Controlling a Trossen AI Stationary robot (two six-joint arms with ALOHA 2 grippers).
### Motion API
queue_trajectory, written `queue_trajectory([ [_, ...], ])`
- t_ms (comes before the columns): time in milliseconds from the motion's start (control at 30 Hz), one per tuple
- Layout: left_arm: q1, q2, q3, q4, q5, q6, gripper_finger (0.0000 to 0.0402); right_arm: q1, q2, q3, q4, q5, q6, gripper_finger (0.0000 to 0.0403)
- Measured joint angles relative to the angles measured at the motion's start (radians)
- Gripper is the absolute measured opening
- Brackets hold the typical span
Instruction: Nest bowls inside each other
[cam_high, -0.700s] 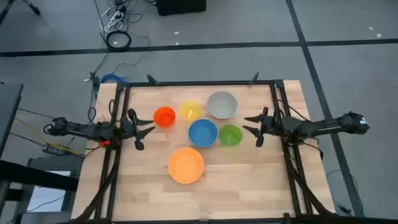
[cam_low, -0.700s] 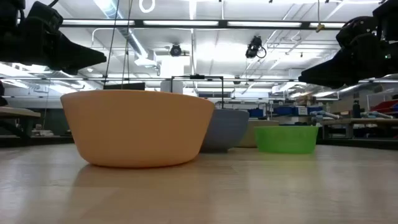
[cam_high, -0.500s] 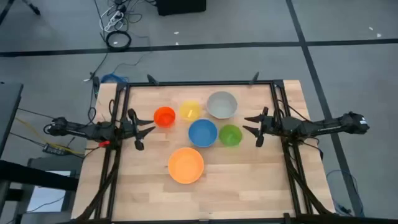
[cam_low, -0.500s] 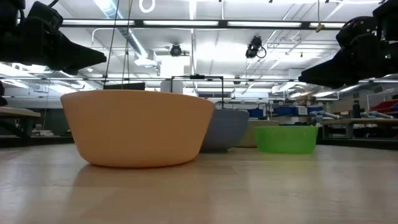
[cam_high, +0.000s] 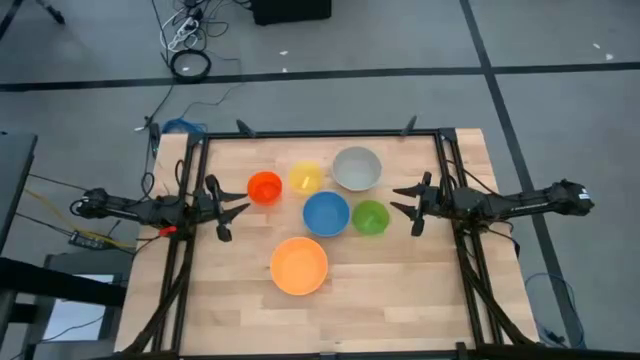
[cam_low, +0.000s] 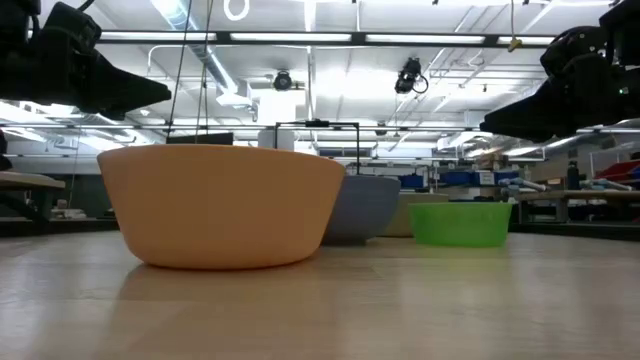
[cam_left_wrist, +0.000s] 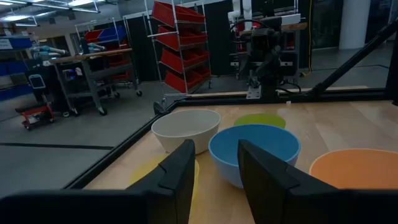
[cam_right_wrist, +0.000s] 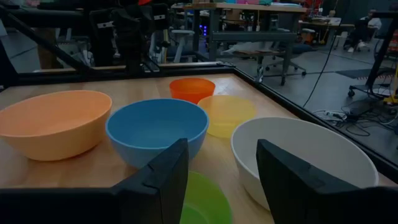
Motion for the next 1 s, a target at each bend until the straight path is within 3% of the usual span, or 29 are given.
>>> queue_trajectory([
  [433, 0.000, 0.000, 0.000, 0.000, 0.000, 0.000, 0.0131, 0.000, 0.000, 0.000, 0.085, 0.000, -0.038, 0.0178],
  [500, 0.000, 0.000, 0.000, 0.000, 0.000, 0.000, 0.0131, 0.001, 0.000, 0.000, 0.147, -0.008, 0.065, 0.0177],
  [600, 0.000, 0.000, 0.000, 0.000, 0.000, 0.000, 0.0131, 0.004, 0.000, 0.000, 0.281, -0.093, 0.371, 0.0177],
  [667, 0.000, 0.000, 0.000, 0.006, 0.000, 0.000, 0.0131, 0.004, 0.000, 0.000, 0.354, -0.102, 0.405, 0.0178],
  [800, 0.000, 0.000, 0.000, 0.118, 0.005, -0.102, 0.0131, 0.012, 0.000, 0.001, 0.454, -0.125, 0.335, 0.0177],
  [1000, 0.000, -0.001, 0.000, 0.376, 0.012, -0.322, 0.0131, 0.026, 0.008, 0.044, 0.436, -0.178, 0.176, 0.0178],
])
